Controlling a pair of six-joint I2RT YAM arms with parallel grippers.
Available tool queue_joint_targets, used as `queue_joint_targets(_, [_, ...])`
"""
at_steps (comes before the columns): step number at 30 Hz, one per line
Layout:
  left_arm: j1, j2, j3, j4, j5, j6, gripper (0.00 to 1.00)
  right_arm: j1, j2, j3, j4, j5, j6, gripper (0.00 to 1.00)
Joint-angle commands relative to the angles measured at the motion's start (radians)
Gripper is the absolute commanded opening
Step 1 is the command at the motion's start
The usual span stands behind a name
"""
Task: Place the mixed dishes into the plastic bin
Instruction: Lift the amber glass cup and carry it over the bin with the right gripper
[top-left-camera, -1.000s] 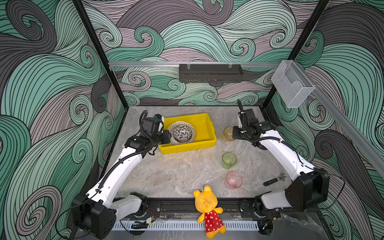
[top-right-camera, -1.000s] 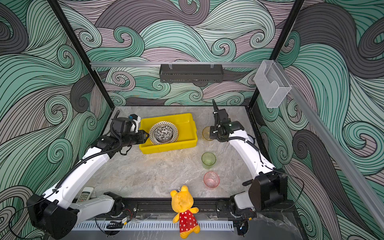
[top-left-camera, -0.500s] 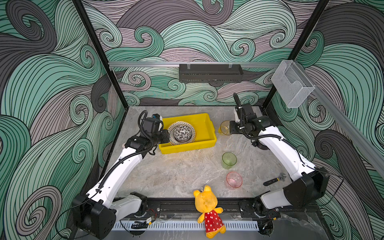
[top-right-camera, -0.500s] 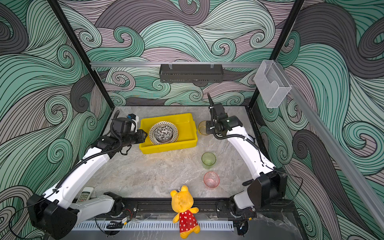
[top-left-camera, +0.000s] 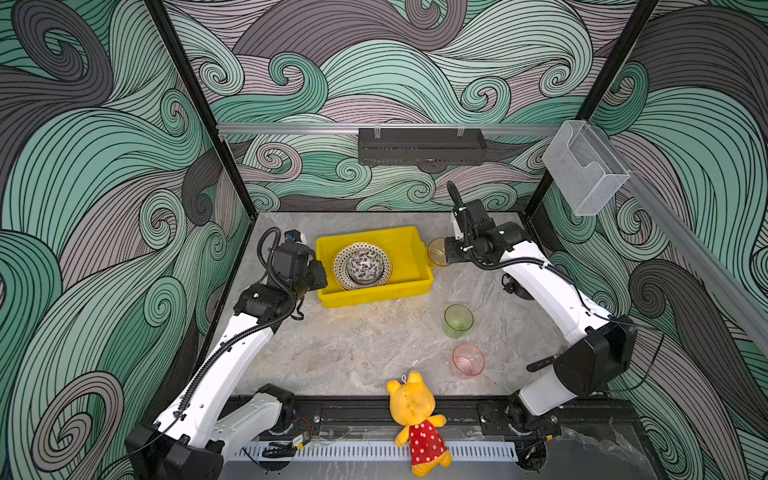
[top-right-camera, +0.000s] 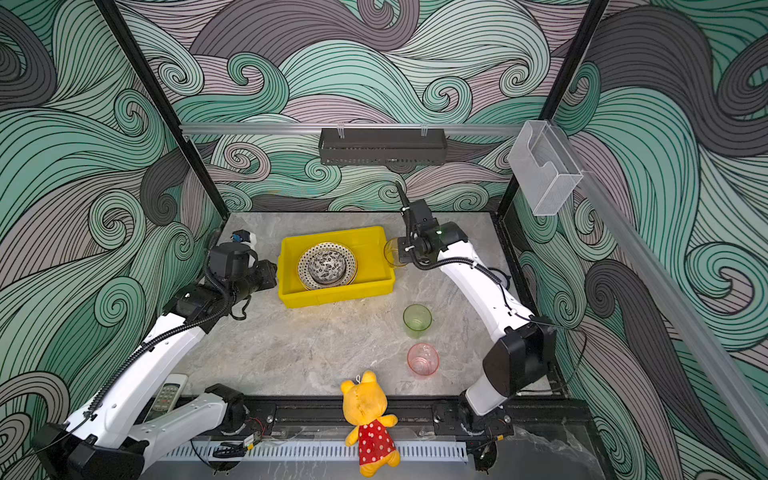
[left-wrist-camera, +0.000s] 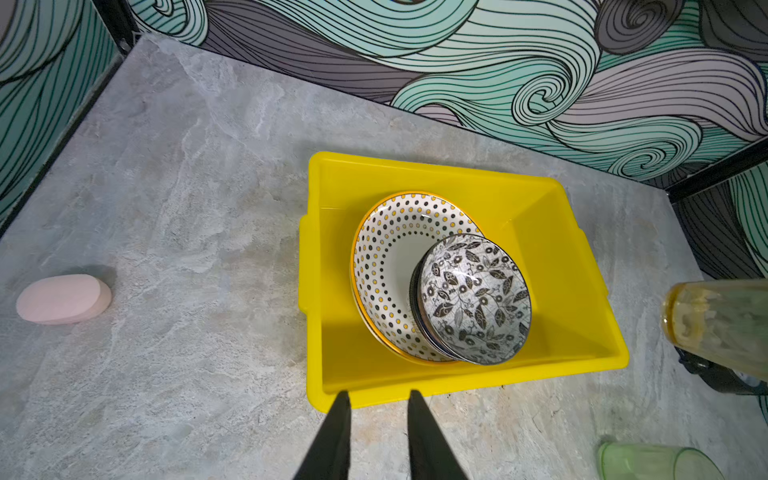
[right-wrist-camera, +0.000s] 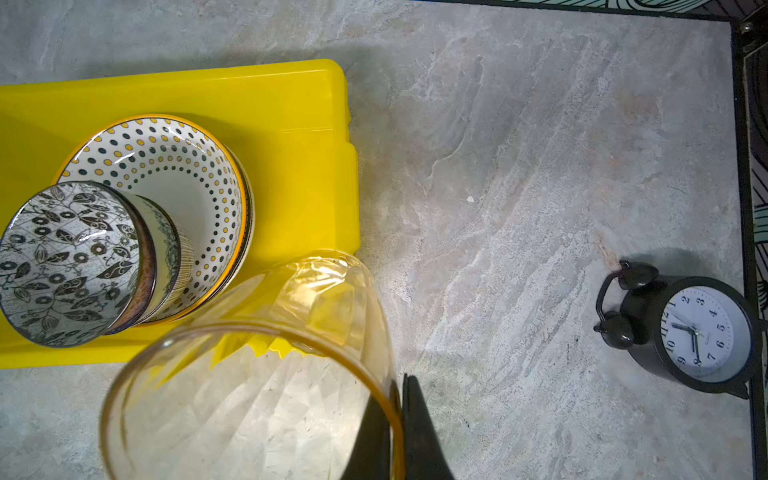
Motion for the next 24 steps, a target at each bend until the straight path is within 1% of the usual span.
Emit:
queue_joint_targets(1, [0.011,-0.014,-0.012,-0.030,-0.028,-0.020,0.27,0.014,0.014,0.045,-0.012,0.009,-0.017,0.00])
queue_joint_targets(5, [0.014,-0.019,-0.016,-0.036,-0.015,-0.022,0.27,0.028,0.037,0.062,-0.012,0.007,-0.015,0.00])
queue_joint_targets(13, [0.020,-0.035,-0.018,-0.045,-0.023,-0.026,0.27,0.053,0.084,0.080,-0.010,-0.002,0.004,0.00])
queue_joint_targets(24, [0.024,-0.034,-0.016,-0.062,-0.015,-0.029,0.26,0.086,0.200,0.133,-0.008,0.007,0.002,0.00])
